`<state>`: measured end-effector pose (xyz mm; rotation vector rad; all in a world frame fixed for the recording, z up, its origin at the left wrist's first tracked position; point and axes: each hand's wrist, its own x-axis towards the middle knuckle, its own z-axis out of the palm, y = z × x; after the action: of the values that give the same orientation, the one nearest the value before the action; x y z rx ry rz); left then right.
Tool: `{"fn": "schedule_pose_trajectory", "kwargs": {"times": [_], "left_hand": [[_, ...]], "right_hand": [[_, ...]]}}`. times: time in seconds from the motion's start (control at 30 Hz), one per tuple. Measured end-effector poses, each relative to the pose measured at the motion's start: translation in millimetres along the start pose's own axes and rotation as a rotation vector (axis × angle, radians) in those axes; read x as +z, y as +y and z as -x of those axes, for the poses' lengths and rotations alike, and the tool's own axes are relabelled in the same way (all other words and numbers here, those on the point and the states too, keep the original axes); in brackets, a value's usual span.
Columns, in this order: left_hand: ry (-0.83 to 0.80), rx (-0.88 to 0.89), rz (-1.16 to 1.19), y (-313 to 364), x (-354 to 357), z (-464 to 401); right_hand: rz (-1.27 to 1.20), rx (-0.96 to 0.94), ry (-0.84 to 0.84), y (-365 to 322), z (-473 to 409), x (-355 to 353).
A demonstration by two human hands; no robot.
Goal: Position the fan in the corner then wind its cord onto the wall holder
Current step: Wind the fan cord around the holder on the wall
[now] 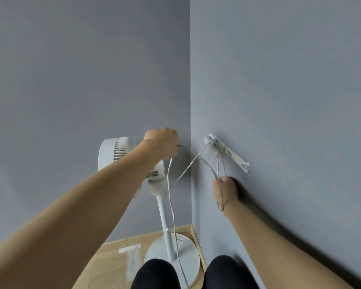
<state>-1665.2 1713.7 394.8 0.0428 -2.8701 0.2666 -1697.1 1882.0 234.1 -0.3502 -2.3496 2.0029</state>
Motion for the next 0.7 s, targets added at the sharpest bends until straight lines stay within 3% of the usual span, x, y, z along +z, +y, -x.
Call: {"fn": "schedule_pose_trajectory", "kwargs": {"times": [0.1, 0.3, 0.47, 0.7], "left_hand": [[-0.154, -0.045, -0.047, 1.5, 26.3, -12.2], [-0.374, 0.026, -0.148, 14.8, 83.0, -41.2], [-0.522, 0.054, -0.094, 32.2, 121.2, -55.5], [-0.614, 0.048, 0.164, 44.4, 147.6, -70.4]], "right_hand": [[0.049, 0.02, -0.079, -4.3, -0.5, -6.4], [-0.431, 0.338, -0.327, -12.6, -12.2, -10.6], [-0.671, 0.21, -0.356, -13.7, 2.0, -20.6], [-0.093, -0.083, -0.193, -12.2, 3.4, -17.0]]}}
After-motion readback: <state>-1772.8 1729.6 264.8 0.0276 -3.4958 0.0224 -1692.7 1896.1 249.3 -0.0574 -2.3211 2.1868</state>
